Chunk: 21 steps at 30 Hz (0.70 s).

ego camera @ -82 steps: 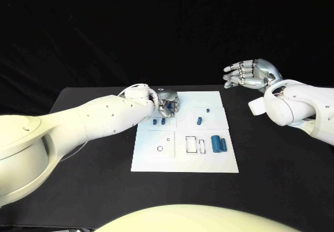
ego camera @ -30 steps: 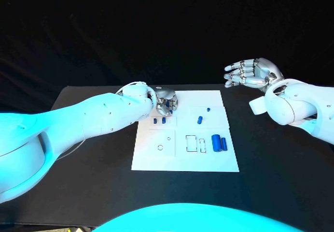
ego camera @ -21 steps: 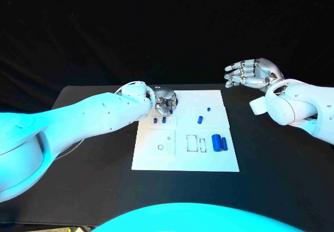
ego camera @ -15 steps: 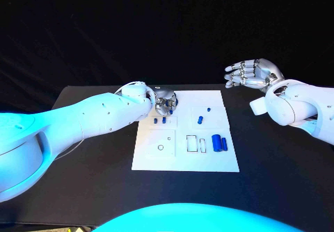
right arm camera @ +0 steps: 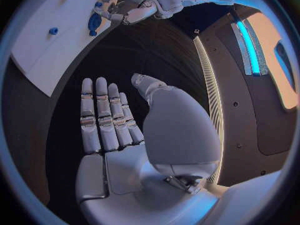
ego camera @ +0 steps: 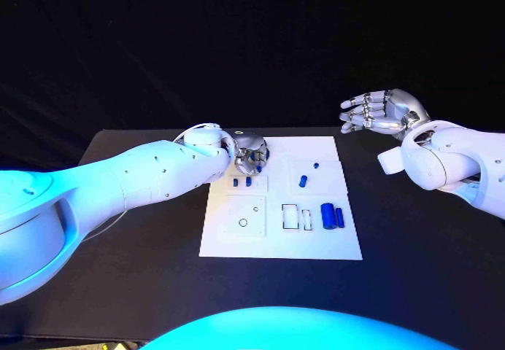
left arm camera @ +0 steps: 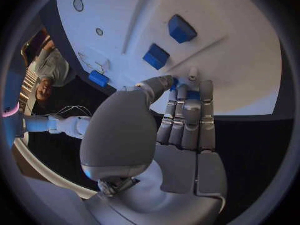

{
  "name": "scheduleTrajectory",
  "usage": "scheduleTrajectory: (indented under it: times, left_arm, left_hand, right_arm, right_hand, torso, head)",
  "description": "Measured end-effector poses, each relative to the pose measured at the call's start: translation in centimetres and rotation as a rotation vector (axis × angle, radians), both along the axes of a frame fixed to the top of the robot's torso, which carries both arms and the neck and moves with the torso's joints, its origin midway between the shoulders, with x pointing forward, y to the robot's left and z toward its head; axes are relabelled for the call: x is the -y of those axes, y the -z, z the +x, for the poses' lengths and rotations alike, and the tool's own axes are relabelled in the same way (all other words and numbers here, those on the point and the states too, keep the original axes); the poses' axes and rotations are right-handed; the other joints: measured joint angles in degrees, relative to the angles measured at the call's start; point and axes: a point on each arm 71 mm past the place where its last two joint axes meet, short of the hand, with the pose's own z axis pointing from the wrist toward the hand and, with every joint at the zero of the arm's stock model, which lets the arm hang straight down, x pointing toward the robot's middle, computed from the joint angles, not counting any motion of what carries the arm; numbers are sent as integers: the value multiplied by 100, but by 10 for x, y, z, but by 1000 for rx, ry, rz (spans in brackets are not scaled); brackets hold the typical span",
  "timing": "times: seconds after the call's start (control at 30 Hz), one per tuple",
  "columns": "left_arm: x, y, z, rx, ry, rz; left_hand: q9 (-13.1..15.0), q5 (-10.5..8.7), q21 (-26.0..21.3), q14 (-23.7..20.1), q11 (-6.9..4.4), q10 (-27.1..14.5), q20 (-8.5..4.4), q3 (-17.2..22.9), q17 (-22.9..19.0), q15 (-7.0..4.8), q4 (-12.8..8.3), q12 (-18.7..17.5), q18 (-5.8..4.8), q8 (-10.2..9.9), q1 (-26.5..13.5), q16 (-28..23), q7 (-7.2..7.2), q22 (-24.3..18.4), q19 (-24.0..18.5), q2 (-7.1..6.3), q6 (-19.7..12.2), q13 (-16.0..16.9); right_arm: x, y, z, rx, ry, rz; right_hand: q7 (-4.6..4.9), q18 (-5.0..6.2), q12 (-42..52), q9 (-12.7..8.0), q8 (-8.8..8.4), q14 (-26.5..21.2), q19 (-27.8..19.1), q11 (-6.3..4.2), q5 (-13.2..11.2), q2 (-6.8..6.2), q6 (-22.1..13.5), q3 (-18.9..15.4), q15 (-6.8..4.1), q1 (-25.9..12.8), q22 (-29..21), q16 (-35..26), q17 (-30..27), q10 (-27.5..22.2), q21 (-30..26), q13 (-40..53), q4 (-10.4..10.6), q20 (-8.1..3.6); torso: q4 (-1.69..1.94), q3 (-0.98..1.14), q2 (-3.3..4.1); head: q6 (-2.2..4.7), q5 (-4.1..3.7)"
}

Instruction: Assemble the parts on the task board

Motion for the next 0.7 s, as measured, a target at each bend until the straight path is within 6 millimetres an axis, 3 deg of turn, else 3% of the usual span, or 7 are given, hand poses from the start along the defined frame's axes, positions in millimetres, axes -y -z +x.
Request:
scheduleTrajectory:
  times: [0.17, 0.33, 0.57, 0.7]
  left_arm:
    - [0, 0, 0, 3, 5, -8]
    - [0, 1, -1, 6, 5, -13]
    - [0, 1, -1, 8, 4, -16]
    - [0, 1, -1, 9, 5, -16]
  left_hand:
    - [72, 0, 67, 55, 39, 43, -53, 0, 52, -33, 0, 0, 0, 0, -61, 2, 37, 55, 54, 61, 87, 0]
    - [110, 0, 200, 132, -82, 175, -102, 1, 164, -113, 1, -54, 0, 1, -17, 45, 47, 129, 252, 108, 238, -6]
    - [150, 0, 356, 280, -93, 280, -145, 1, 308, -177, 0, -134, -1, 1, 9, 111, 18, 276, 369, 142, 378, -15]
    - [178, 0, 507, 444, -154, 603, -185, 1, 476, -220, 0, -184, -3, 1, 57, 112, 9, 370, 408, 191, 426, -12]
  right_arm:
    - [0, 0, 0, 0, -1, 0]
    - [0, 0, 0, 0, -1, 0]
    - [0, 0, 0, 0, -1, 0]
    - [-1, 0, 0, -1, -2, 0]
  right_hand:
    - [0, 0, 0, 0, 0, 0, 0, 1, 0, 0, 0, 0, 0, 0, -3, 0, 0, 1, 0, 0, 0, 0]
    - [-6, 0, 0, 0, 0, 0, 0, -11, 0, 0, 7, 0, 0, 0, -17, 0, 0, 28, 0, 0, 0, 0]
    - [-6, 0, 0, 0, 0, 0, 0, -11, 0, 0, 7, 0, 0, 0, -18, 0, 0, 29, 0, 0, 0, 0]
    - [-7, 0, 0, 0, 0, 0, 0, -11, 0, 0, 8, 0, 0, 0, -18, 0, 0, 29, 0, 0, 0, 0]
  torso:
    - [-1, 1, 0]
    - [-1, 2, 0]
    - [-1, 2, 0]
    - [-1, 2, 1]
  head:
    - [-3, 6]
    - [-4, 7]
    - [-5, 7]
    - [-5, 3]
